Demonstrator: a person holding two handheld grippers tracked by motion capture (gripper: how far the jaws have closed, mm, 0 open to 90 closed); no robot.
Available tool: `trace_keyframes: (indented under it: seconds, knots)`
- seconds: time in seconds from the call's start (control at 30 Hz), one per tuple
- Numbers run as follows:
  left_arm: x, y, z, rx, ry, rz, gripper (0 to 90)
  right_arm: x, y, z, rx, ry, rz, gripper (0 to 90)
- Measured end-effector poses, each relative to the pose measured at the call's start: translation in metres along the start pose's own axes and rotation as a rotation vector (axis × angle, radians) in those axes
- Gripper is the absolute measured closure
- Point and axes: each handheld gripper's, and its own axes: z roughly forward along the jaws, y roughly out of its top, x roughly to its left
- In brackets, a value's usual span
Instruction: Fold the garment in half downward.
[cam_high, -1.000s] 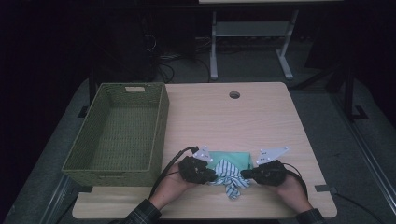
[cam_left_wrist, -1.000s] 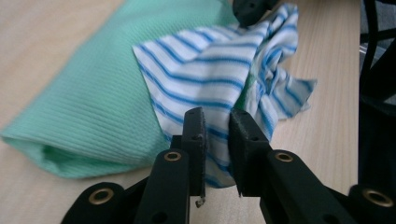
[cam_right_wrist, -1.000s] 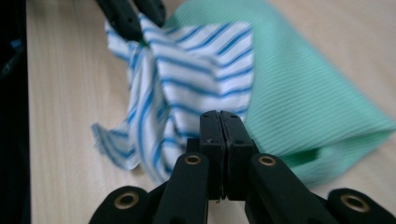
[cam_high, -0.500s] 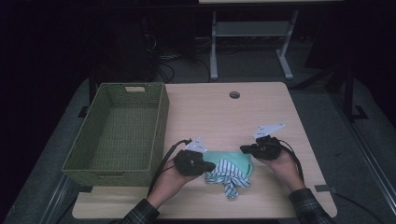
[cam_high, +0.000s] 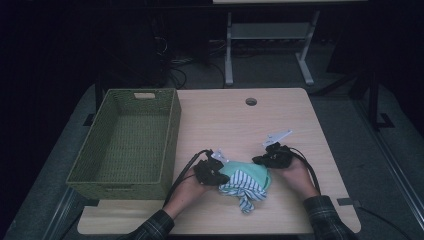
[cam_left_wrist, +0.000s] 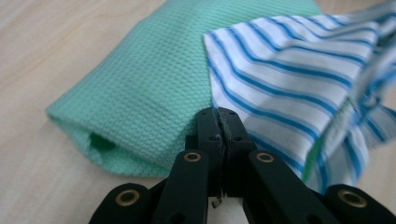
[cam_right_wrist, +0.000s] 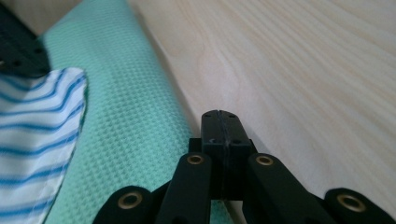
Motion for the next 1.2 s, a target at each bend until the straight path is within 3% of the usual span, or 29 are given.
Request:
trace_keyframes:
  seconds: [0.2, 0.57, 0.8, 0.83, 1.07, 1.2]
  knots:
    - [0.010, 0.010, 0.007, -0.003, 0.035, 0.003, 88.1, 0.007, -0.009, -0.008, 0.009, 0.013, -0.004, 89.9]
    - [0.025, 0.030, 0.017, -0.001, 0.052, 0.024, 87.6, 0.026, -0.025, -0.020, 0.017, 0.048, -0.021, 89.8]
    - [0.033, 0.041, 0.024, -0.003, 0.042, 0.042, 87.6, 0.041, -0.035, -0.025, 0.018, 0.077, -0.030, 89.8]
    - [0.033, 0.042, 0.026, -0.020, 0.036, 0.031, 87.6, 0.044, -0.036, -0.025, 0.013, 0.081, -0.039, 89.8]
    - [0.030, 0.048, 0.030, -0.036, 0.017, 0.060, 87.0, 0.062, -0.044, -0.029, 0.014, 0.114, -0.059, 89.8]
    - [0.028, 0.050, 0.027, -0.046, 0.014, 0.071, 84.7, 0.064, -0.046, -0.031, 0.012, 0.112, -0.049, 89.7]
